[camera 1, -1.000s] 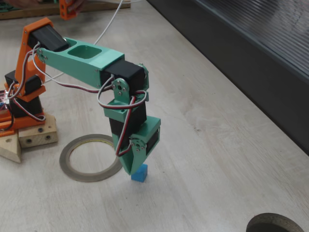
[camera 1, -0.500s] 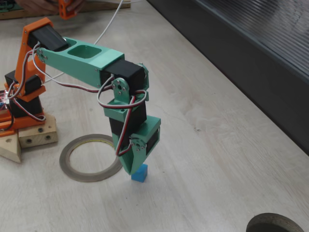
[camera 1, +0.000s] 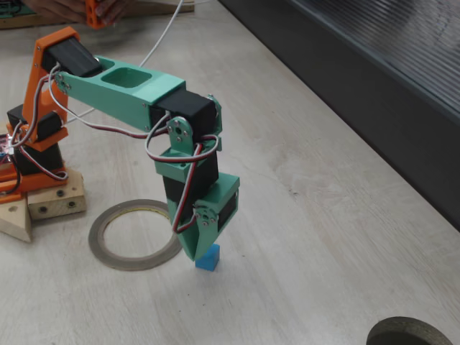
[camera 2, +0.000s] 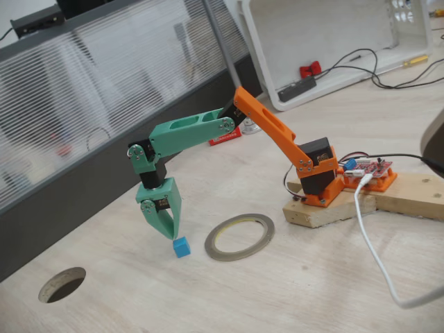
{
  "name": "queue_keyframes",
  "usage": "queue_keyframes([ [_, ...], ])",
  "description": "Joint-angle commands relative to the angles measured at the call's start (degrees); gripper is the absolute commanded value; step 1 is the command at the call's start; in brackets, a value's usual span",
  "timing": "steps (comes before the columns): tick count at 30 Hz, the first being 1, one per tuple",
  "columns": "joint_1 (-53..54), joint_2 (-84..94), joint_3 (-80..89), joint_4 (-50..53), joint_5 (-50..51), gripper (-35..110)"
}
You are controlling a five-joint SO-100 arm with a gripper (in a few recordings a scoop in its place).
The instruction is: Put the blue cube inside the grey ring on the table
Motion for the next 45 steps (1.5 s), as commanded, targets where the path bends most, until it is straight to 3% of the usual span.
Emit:
queue_keyframes([
  [1,1.0,1.2,-0.8,0.4,0.0,2],
  [7,1.0,1.2,-0.8,1.2,0.0,11],
  [13,1.0,1.2,-1.6,13.8,0.0,32],
  [18,1.0,1.2,-1.6,15.7,0.0,44],
  [36,1.1,0.8,-0.9,15.0,0.0,45],
  [45,2.9,-7.9,-1.6,15.0,0.0,45],
])
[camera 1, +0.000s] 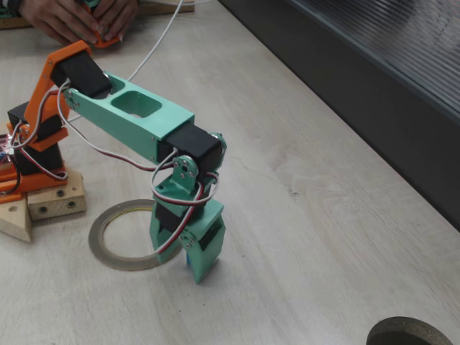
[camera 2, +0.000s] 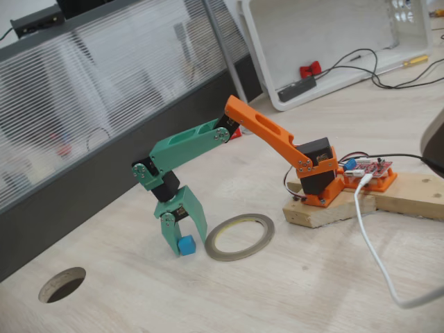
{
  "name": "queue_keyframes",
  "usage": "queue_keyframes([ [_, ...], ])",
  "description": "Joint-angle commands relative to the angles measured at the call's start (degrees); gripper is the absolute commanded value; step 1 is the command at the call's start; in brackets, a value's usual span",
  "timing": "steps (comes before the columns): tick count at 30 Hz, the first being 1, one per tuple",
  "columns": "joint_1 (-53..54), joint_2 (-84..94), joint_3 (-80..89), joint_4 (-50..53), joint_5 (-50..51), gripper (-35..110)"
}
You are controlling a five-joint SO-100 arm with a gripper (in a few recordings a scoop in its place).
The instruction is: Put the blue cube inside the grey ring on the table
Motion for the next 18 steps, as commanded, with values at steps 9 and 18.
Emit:
queue_keyframes([
  [9,1.4,0.4,-1.3,0.9,0.1,45],
  [18,1.4,0.4,-1.4,0.9,0.1,40],
])
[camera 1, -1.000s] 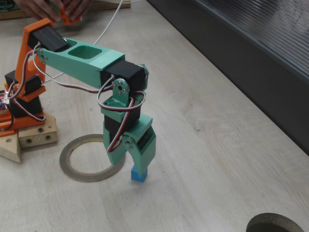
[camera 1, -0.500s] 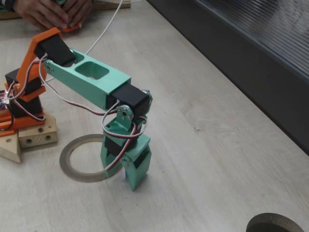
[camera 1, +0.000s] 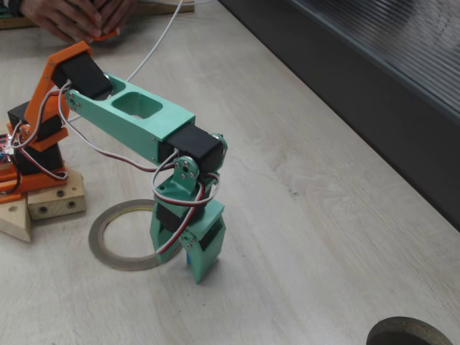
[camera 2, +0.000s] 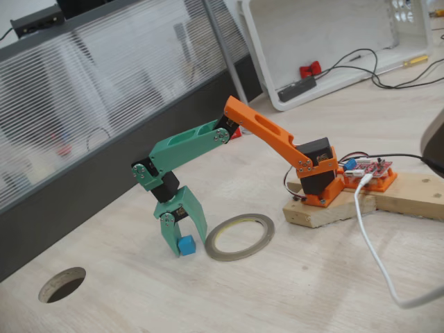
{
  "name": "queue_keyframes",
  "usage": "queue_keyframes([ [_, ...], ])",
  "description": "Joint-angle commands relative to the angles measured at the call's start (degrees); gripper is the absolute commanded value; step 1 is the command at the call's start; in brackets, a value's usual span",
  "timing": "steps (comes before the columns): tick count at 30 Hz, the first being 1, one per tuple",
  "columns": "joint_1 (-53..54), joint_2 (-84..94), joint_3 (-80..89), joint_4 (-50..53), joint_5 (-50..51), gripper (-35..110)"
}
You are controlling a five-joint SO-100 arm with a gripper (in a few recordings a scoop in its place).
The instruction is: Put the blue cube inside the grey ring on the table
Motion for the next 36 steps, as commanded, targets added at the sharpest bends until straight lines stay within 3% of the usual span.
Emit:
queue_keyframes([
  [1,1.3,0.6,-0.6,0.5,0.0,38],
  [9,1.3,0.7,-0.7,0.4,0.2,20],
  [36,1.2,10.4,-0.8,0.4,0.4,20],
])
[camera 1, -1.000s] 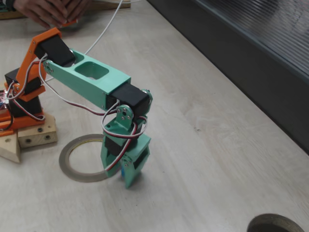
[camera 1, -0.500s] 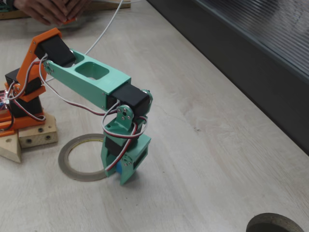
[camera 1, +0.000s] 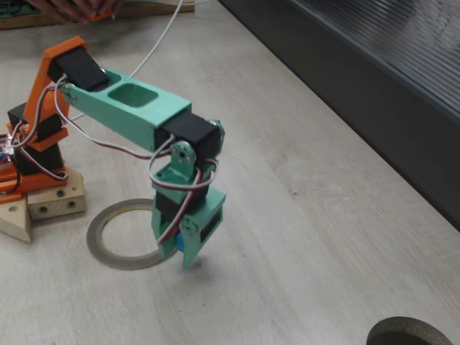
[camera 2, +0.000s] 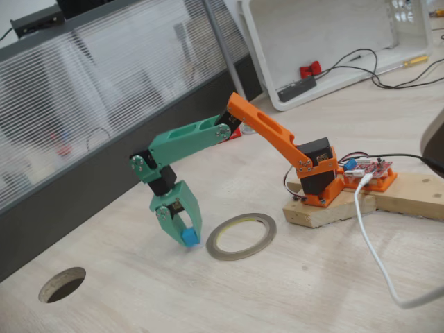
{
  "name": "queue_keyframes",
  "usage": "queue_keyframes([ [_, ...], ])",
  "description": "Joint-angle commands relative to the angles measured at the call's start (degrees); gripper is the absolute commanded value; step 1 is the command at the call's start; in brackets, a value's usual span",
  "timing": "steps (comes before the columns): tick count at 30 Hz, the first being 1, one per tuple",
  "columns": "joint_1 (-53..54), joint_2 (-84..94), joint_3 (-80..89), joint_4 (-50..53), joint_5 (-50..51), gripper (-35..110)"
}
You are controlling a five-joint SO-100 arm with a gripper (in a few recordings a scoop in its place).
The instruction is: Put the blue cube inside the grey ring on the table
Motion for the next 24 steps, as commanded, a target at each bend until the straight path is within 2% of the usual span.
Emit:
queue_keyframes([
  [1,1.3,6.7,-0.8,0.5,0.4,20],
  [24,1.2,12.0,0.1,1.3,0.4,20],
])
